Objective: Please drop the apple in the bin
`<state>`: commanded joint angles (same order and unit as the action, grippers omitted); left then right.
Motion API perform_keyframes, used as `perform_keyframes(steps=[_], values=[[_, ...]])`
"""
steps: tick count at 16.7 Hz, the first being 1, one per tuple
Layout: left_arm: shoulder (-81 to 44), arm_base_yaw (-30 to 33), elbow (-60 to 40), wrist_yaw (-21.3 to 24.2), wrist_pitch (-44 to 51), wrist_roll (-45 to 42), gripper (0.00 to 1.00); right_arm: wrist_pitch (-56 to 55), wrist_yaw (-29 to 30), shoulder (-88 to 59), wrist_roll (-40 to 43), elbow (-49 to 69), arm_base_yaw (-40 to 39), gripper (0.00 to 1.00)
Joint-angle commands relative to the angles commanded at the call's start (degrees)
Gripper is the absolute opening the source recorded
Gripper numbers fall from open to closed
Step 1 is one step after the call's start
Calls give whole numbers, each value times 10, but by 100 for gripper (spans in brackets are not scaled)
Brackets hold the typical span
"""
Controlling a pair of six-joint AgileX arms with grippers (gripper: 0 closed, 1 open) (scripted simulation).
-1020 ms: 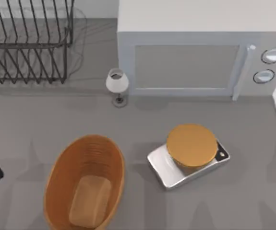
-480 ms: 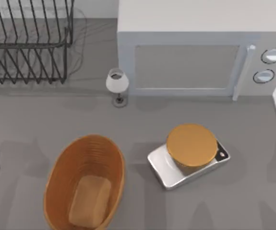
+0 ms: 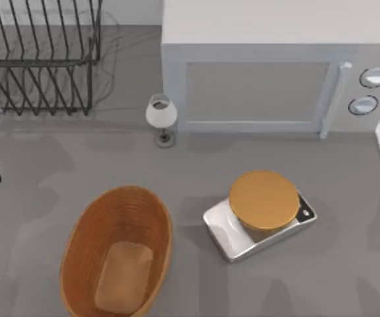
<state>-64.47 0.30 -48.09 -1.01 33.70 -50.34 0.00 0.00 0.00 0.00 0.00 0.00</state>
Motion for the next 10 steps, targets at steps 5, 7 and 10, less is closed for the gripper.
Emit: perform_keyframes(steps=[5, 7, 10], values=[[-257, -56, -165, 2, 130, -154, 100, 0, 0, 0, 0, 0, 0, 100], [-325, -81, -203, 5, 176, -191, 100, 0, 0, 0, 0, 0, 0, 100], [-382, -112, -230, 9, 228, -219, 100, 0, 0, 0, 0, 0, 0, 100]])
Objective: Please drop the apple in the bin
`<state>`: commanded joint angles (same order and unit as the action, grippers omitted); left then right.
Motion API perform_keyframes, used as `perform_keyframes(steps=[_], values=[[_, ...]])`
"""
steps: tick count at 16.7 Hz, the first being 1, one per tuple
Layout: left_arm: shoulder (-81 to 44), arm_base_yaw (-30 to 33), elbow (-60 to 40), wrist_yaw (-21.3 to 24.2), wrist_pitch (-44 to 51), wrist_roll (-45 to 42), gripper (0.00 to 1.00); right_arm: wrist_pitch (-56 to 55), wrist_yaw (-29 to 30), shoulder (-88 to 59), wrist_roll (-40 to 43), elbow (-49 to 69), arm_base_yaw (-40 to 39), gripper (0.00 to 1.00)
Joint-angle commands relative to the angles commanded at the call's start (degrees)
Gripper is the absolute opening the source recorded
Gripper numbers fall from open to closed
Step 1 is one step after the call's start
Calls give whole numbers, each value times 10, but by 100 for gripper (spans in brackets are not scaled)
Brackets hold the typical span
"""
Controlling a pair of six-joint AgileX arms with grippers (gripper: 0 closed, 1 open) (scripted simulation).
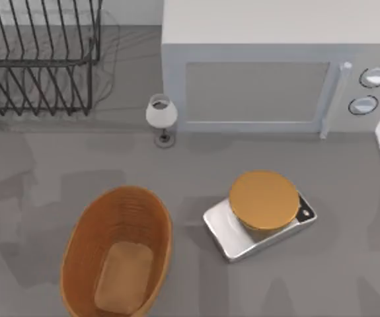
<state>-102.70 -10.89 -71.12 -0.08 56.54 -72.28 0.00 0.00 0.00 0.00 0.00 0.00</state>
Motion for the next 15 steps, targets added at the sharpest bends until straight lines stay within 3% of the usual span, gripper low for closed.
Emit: perform_keyframes(steps=[8, 15], values=[[-16, -7, 5, 1, 4, -4, 100, 0, 0, 0, 0, 0, 0, 100], [-76, -10, 79, 2, -133, -7, 100, 0, 0, 0, 0, 0, 0, 100]])
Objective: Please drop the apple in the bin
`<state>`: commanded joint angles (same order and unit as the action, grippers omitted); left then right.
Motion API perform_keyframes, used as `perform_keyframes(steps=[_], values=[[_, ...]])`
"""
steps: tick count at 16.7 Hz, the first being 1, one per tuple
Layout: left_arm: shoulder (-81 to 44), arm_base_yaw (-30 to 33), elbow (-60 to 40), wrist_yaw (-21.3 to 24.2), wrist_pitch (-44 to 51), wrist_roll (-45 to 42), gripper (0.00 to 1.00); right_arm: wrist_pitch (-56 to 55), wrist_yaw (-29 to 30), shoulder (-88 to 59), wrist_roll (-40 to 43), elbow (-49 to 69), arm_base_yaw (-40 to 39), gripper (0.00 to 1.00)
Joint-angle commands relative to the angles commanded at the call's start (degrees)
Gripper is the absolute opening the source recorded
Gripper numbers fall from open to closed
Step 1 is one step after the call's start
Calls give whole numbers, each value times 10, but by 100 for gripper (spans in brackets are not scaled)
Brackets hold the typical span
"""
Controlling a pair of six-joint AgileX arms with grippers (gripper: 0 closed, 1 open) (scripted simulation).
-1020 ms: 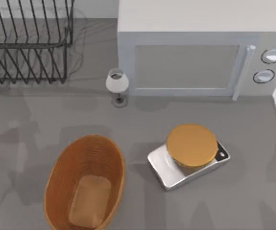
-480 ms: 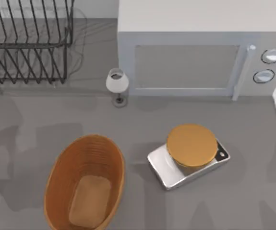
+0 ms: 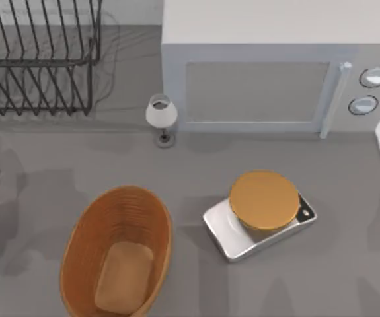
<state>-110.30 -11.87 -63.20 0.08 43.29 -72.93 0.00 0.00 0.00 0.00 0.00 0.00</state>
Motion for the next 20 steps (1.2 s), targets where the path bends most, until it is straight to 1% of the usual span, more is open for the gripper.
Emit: perform_keyframes(steps=[4, 17, 18, 20], values=[[-4, 0, 4, 0, -6, 0, 100, 0, 0, 0, 0, 0, 0, 100], [-4, 0, 4, 0, -6, 0, 2, 0, 0, 0, 0, 0, 0, 100], [-4, 0, 4, 0, -6, 0, 0, 0, 0, 0, 0, 0, 0, 100], [-4, 0, 4, 0, -6, 0, 0, 0, 0, 0, 0, 0, 0, 100]])
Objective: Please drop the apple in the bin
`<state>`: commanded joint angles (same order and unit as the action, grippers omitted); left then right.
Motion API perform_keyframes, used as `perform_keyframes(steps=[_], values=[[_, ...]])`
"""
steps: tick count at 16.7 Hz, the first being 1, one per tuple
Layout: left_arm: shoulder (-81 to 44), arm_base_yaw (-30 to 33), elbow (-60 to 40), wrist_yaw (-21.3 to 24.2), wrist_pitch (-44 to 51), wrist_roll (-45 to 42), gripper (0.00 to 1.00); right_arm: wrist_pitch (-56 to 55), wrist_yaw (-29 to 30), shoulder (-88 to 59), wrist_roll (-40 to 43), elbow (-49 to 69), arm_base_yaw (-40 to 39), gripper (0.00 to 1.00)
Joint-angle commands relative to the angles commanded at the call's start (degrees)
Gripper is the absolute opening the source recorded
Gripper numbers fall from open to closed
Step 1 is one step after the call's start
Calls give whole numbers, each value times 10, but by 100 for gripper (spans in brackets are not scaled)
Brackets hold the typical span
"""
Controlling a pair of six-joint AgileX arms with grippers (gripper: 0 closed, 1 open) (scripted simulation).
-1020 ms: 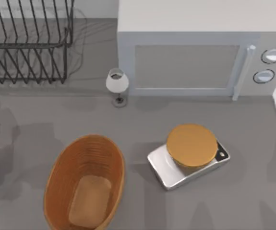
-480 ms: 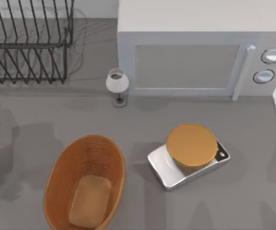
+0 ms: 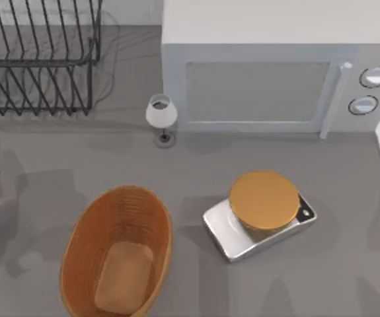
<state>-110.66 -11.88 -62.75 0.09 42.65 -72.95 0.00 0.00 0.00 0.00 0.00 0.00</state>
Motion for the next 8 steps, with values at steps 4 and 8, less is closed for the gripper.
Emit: perform_keyframes(steps=[4, 8], values=[[0, 0, 0, 0, 0, 0, 0, 0, 0, 0, 0, 0, 0, 100], [13, 0, -12, 1, 18, 3, 0, 0, 0, 0, 0, 0, 0, 100]])
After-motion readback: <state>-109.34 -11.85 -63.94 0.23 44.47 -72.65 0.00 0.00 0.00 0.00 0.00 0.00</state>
